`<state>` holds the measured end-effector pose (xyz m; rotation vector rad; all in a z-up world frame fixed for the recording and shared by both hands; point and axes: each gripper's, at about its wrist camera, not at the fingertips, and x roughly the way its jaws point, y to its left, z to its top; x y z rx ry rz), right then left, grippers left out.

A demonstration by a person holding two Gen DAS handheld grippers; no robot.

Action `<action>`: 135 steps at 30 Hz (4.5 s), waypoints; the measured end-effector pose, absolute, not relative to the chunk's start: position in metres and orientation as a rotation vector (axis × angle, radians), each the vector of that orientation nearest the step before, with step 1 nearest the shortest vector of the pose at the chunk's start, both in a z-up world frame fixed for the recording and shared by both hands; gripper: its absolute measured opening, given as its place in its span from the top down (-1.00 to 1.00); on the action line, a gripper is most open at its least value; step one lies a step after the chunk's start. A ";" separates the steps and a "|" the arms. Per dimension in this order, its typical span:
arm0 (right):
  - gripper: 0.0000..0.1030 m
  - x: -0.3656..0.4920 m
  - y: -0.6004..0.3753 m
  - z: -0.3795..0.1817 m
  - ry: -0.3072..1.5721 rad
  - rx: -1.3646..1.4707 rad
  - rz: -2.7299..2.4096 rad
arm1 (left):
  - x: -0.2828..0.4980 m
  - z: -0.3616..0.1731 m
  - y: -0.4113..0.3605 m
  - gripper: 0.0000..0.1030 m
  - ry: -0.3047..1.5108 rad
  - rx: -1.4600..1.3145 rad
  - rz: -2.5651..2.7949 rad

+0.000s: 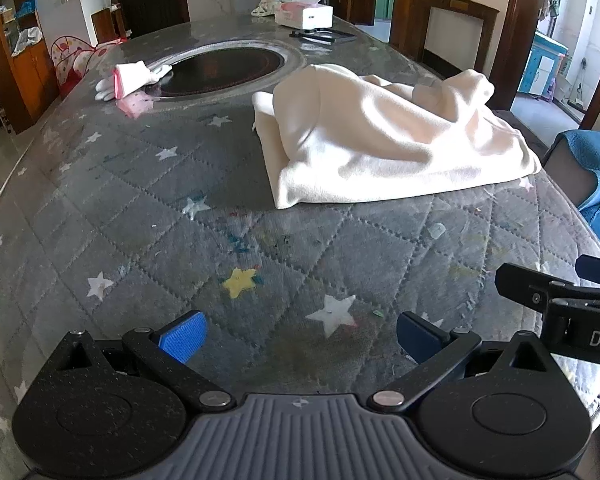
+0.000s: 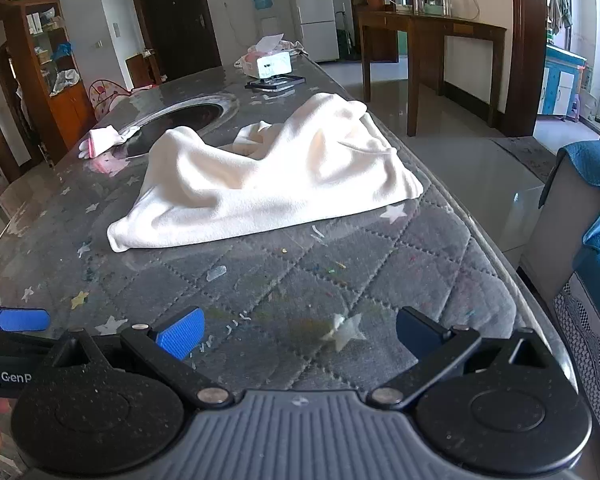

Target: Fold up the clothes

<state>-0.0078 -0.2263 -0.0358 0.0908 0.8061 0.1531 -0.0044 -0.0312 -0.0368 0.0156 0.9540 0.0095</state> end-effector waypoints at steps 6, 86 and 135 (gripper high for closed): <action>-1.00 -0.006 -0.226 -0.037 0.810 0.090 0.153 | -0.003 -0.037 -0.030 -1.00 0.960 0.009 0.011; -0.53 0.145 -0.224 0.005 0.708 -0.038 0.237 | 0.135 0.007 -0.011 -0.99 0.878 0.024 -0.001; 0.46 0.034 -0.263 0.033 0.815 -0.127 0.562 | 0.009 0.006 -0.023 0.35 0.871 0.059 -0.506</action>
